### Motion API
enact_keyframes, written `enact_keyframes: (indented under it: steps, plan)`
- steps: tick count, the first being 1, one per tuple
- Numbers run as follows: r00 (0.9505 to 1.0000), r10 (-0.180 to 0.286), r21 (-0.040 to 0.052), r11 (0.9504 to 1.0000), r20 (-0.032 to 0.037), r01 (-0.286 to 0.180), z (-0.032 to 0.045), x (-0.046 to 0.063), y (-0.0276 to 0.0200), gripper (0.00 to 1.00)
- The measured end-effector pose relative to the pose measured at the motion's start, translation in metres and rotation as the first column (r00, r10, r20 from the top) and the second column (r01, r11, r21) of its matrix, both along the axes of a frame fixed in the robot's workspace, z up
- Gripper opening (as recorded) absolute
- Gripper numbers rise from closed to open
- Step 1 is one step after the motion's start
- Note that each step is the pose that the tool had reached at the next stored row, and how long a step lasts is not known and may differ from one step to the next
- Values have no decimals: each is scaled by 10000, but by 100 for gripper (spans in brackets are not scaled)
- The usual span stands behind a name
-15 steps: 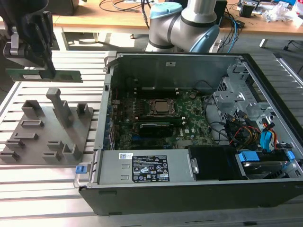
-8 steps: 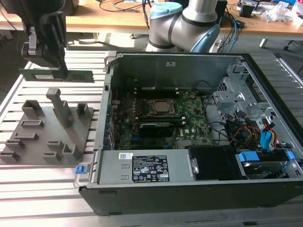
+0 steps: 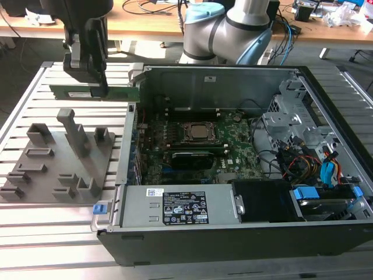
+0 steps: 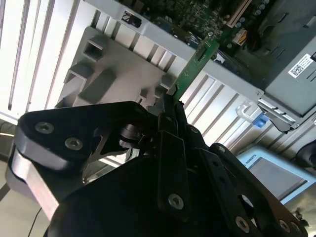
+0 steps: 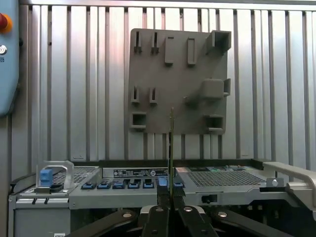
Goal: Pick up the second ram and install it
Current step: 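Pick up the second ram and move it above second insertion slot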
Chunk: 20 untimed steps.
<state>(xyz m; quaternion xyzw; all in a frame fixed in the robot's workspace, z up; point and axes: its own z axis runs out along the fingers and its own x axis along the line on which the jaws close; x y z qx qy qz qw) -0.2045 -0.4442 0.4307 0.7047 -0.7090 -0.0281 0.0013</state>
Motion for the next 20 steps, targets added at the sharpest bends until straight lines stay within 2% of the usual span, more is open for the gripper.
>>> enact_keyframes:
  steps: [3, 5, 11, 20]
  plan:
    - [10000, 2, -1, 10000, -1, -2, 0, 135, 0, 14]
    - [10000, 0, -1, 10000, -1, 0, 0, 184, 0, 14]
    - [10000, 2, -2, 10000, -3, -2, 1, 499, 0, 14]
    - [10000, 0, 0, 10000, -3, 0, -2, 730, 0, 14]
